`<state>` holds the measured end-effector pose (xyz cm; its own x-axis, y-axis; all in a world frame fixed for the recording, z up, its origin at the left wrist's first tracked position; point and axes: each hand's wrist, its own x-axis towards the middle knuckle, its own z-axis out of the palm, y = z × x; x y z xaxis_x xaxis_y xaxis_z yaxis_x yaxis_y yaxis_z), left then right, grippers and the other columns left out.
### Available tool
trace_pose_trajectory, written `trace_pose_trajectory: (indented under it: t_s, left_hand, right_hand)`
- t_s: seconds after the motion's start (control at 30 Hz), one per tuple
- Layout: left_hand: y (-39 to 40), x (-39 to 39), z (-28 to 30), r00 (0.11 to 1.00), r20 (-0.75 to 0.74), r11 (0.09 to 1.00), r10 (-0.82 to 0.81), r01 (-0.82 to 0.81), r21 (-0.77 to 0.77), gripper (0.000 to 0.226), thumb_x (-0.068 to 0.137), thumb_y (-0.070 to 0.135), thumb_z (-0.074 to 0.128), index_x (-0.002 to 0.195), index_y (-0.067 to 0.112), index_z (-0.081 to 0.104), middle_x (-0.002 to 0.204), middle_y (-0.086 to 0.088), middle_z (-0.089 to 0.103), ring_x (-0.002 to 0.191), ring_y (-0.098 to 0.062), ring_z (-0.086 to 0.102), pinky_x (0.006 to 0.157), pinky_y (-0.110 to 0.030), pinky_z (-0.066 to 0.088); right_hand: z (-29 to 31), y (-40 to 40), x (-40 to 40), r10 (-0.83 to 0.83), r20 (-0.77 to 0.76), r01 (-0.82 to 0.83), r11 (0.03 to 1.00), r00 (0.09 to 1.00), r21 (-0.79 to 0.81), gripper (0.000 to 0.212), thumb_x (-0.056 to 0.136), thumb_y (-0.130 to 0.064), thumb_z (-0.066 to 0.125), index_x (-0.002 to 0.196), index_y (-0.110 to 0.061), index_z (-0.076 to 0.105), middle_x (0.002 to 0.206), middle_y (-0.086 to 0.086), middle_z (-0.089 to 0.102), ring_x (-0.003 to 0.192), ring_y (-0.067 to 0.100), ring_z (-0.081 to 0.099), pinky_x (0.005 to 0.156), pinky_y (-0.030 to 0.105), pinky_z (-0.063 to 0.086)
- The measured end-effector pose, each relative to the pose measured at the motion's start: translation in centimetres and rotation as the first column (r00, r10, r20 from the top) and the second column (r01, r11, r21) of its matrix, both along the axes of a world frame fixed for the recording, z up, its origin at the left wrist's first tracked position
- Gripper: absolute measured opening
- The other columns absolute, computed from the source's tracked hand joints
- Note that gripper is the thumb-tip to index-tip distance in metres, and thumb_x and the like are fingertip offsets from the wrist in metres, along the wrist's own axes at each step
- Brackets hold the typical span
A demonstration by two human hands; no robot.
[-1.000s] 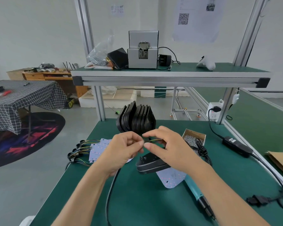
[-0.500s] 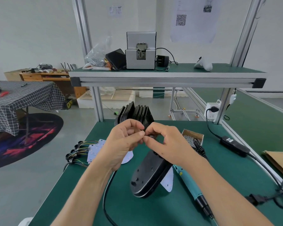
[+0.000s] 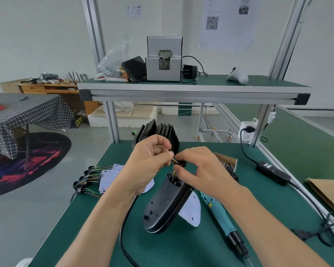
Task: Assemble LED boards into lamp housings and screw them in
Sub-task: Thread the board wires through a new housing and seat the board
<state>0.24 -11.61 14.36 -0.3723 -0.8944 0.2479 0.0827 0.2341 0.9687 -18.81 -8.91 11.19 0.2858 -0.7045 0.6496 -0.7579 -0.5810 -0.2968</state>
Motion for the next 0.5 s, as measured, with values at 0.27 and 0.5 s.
trace_pose_trajectory:
  t_s: [0.27,0.5]
  left_hand:
    - [0.5,-0.4,0.3,0.995,0.092,0.997,0.030,-0.023,-0.077,0.016,0.093,-0.011,0.060,0.093,0.005,0.058,0.057,0.000,0.052,0.048,-0.005,0.042,0.052,-0.009,0.036]
    - [0.4,-0.3,0.4,0.983,0.124,0.977,0.134,-0.110,-0.182,0.016,0.094,-0.003,0.061,0.090,0.012,0.062,0.064,0.003,0.061,0.060,-0.012,0.051,0.061,-0.018,0.045]
  right_hand:
    - [-2.7,0.8,1.7,-0.207,0.056,0.214,0.961,0.977,-0.176,0.024,0.091,-0.035,0.064,0.098,-0.018,0.079,0.090,-0.011,0.076,0.084,0.013,0.071,0.097,0.048,0.048]
    - [-1.7,0.6,4.4,-0.168,0.342,0.205,0.976,0.925,-0.077,0.029,0.092,-0.024,0.065,0.118,-0.024,0.077,0.124,-0.015,0.073,0.115,-0.004,0.065,0.102,0.038,0.045]
